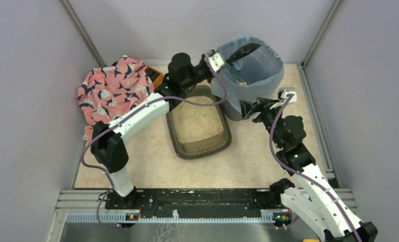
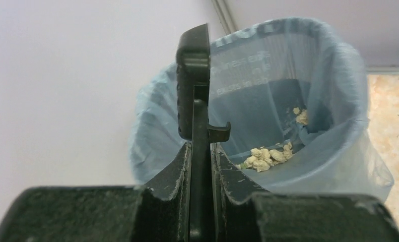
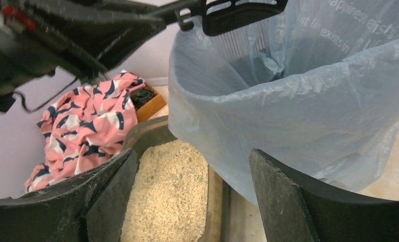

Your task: Clean the litter box

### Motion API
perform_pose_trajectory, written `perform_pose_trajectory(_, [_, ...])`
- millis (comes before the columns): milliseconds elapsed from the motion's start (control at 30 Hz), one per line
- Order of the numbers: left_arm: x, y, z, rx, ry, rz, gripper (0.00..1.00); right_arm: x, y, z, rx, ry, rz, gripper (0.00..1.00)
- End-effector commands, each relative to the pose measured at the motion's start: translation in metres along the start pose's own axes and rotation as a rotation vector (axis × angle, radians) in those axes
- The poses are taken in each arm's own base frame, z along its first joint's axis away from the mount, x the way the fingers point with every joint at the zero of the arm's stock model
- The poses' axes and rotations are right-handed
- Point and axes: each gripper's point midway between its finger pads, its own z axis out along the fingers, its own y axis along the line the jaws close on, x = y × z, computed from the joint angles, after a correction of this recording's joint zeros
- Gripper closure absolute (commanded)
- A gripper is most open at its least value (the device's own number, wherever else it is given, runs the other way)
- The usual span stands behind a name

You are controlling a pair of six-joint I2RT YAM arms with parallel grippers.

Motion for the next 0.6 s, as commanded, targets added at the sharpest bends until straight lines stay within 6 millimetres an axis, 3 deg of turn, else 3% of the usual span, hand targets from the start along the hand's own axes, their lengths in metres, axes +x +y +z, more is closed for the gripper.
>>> perform_pose_trajectory(0, [-0.018,-0.019,0.0,-0.051,-0.003,0.268,1.0,-0.023,-0.008,-0.003,0.038,-0.104,0.03,0.17])
perform_pose_trajectory(133, [-0.018,-0.018,-0.005,-0.112,-0.012,0.271,1.0,-0.019,-0.01,-0.001,0.039,-0.099,0.047,0.17])
perform_pose_trajectory(233, [-0.032,-0.01,-0.013,-0.167,-0.072,0.206,1.0,-0.013,-0.01,0.002,0.034,-0.083,0.052,0.18])
perform_pose_trajectory(400, [-0.069,0.017,-0.028,-0.213,-0.197,-0.006,1.0,-0.006,-0.009,0.005,0.021,-0.063,0.055,0.18])
perform_pose_trajectory(567, [-0.111,0.048,-0.067,-0.333,-0.356,-0.122,1.0,0.005,-0.012,0.008,0.029,-0.035,0.05,0.18])
